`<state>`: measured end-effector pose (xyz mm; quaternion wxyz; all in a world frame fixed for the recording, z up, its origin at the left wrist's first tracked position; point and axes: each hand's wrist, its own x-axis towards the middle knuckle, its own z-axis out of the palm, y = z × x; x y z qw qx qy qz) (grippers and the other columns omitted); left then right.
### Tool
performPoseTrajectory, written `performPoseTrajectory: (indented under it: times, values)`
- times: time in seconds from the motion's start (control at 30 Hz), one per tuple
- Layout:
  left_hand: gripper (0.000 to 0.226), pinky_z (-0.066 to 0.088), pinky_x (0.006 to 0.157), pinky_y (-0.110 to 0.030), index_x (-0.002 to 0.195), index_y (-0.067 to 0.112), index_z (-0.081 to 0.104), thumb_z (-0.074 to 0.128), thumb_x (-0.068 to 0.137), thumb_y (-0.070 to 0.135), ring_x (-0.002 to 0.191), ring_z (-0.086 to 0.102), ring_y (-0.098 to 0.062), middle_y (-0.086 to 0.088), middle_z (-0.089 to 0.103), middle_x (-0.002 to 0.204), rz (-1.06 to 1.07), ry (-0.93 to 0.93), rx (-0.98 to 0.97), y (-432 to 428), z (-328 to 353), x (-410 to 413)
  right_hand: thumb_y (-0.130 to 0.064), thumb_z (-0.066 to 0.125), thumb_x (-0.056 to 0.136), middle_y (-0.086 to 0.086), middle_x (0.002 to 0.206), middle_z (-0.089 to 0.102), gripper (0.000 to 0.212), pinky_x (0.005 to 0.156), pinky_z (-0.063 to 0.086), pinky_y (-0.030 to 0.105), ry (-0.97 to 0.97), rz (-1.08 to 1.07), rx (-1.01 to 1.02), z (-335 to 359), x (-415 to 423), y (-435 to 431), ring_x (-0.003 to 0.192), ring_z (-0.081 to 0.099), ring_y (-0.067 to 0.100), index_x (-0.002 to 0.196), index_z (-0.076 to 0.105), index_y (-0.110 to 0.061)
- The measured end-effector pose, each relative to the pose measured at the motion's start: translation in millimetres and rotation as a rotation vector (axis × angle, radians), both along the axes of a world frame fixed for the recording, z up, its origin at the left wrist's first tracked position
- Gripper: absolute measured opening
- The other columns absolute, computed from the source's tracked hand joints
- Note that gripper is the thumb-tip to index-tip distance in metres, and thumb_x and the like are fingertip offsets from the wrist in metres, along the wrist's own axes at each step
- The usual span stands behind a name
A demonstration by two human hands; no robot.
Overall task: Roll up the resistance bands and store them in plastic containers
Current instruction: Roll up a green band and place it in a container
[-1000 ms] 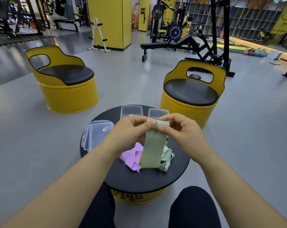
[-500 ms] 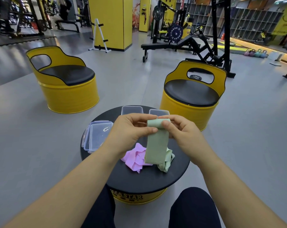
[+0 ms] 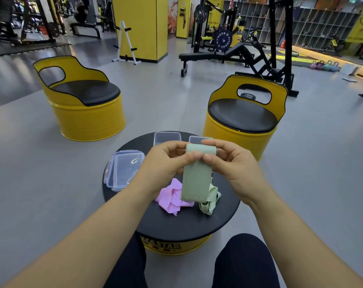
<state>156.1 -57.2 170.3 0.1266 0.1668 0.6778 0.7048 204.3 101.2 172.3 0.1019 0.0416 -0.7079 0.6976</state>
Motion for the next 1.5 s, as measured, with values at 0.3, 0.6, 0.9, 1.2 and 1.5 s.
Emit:
performPoseTrajectory:
  times: [0.3,0.6,0.9,1.2,1.5]
  values:
    - [0.028,0.057,0.078,-0.028,0.095,0.018,0.068,0.069,0.076,-0.003,0.083,0.069,-0.014,0.001,0.073,0.086,-0.063,-0.036,0.084,-3,-2,-5,-0.016,0.065,0.081,-0.006,0.087,0.074,0.02,0.077,0.057,0.026,-0.054,0.043,0.06,2,1,5,0.086,0.07,0.012,0.1,0.065,-0.023]
    - [0.033,0.055,0.085,-0.033,0.097,0.021,0.068,0.075,0.072,0.0,0.091,0.067,-0.018,0.002,0.071,0.09,-0.093,-0.037,0.108,-3,-3,-8,-0.014,0.063,0.085,-0.002,0.084,0.075,0.016,0.073,0.059,0.032,-0.065,-0.001,0.024,-1,0,4,0.081,0.071,0.018,0.1,0.065,-0.016]
    - [0.034,0.056,0.065,-0.029,0.1,0.001,0.067,0.066,0.071,0.017,0.08,0.069,-0.022,-0.013,0.071,0.094,-0.253,-0.271,0.153,-9,-2,-11,-0.019,0.078,0.07,0.005,0.096,0.069,0.035,0.078,0.056,0.031,-0.052,0.08,0.168,-7,2,11,0.083,0.067,0.016,0.102,0.064,-0.024]
    - [0.045,0.058,0.061,-0.034,0.084,0.005,0.073,0.089,0.051,0.031,0.07,0.069,-0.024,-0.014,0.071,0.081,-0.675,-0.362,0.051,-15,7,-17,-0.037,0.083,0.061,-0.005,0.118,0.058,0.061,0.079,0.051,0.053,-0.037,0.47,0.634,35,0,16,0.095,0.056,0.032,0.117,0.058,-0.044]
    - [0.038,0.056,0.065,-0.025,0.082,0.011,0.076,0.086,0.051,0.03,0.071,0.07,-0.015,-0.005,0.073,0.08,-0.679,-0.269,-0.047,-18,5,-14,-0.04,0.089,0.047,0.025,0.104,0.059,0.064,0.082,0.046,0.061,-0.014,0.414,0.474,27,4,15,0.092,0.053,0.046,0.106,0.065,-0.034]
